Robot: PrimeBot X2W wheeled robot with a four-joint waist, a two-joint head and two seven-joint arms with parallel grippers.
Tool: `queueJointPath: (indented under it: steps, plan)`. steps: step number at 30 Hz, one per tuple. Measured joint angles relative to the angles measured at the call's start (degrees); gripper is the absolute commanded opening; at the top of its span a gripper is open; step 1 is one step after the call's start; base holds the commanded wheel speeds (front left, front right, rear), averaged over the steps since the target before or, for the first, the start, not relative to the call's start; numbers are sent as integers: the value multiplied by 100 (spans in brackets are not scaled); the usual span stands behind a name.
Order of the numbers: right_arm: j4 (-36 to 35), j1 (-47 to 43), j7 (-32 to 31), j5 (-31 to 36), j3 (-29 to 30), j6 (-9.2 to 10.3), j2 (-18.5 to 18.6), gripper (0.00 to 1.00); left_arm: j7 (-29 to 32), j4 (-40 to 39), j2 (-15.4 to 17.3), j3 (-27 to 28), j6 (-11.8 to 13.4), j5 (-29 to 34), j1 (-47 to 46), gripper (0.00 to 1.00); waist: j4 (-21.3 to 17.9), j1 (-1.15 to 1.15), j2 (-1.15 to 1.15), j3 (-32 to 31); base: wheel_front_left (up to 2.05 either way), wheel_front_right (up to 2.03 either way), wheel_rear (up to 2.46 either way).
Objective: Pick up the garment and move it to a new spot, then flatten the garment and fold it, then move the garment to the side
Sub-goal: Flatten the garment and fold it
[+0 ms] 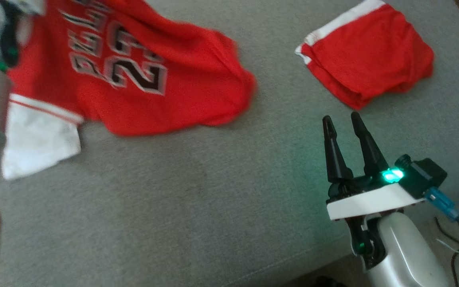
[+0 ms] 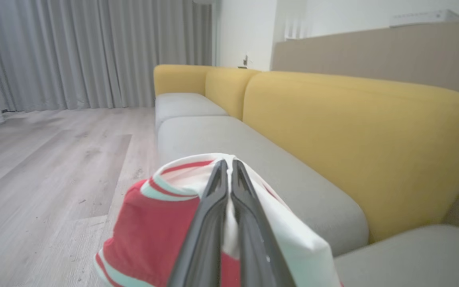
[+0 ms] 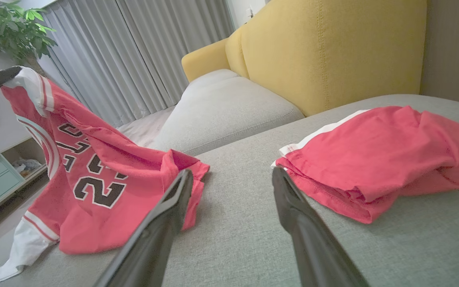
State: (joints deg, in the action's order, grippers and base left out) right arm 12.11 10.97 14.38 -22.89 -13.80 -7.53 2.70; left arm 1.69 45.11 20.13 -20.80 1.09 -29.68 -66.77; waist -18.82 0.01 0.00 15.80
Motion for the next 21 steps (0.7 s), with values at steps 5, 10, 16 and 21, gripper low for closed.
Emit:
queueJointPath:
  steps: [5,10,16,21]
  plan:
    - [-7,43,0,0,-10,0,0,100,-489,682,175,257,301,1,-349,0,-168,-1,0,141,0,0,0]
    - [-3,43,0,8,15,0,0,100,-828,1270,243,245,390,105,-343,100,-99,-1,0,168,0,0,0]
    - [9,43,0,85,66,0,0,100,-1202,1607,129,138,105,208,-323,100,163,-1,0,126,0,0,0]
    - [54,41,0,148,133,0,0,100,-1400,1650,-96,-45,-259,208,-123,100,368,-1,0,-10,0,0,0]
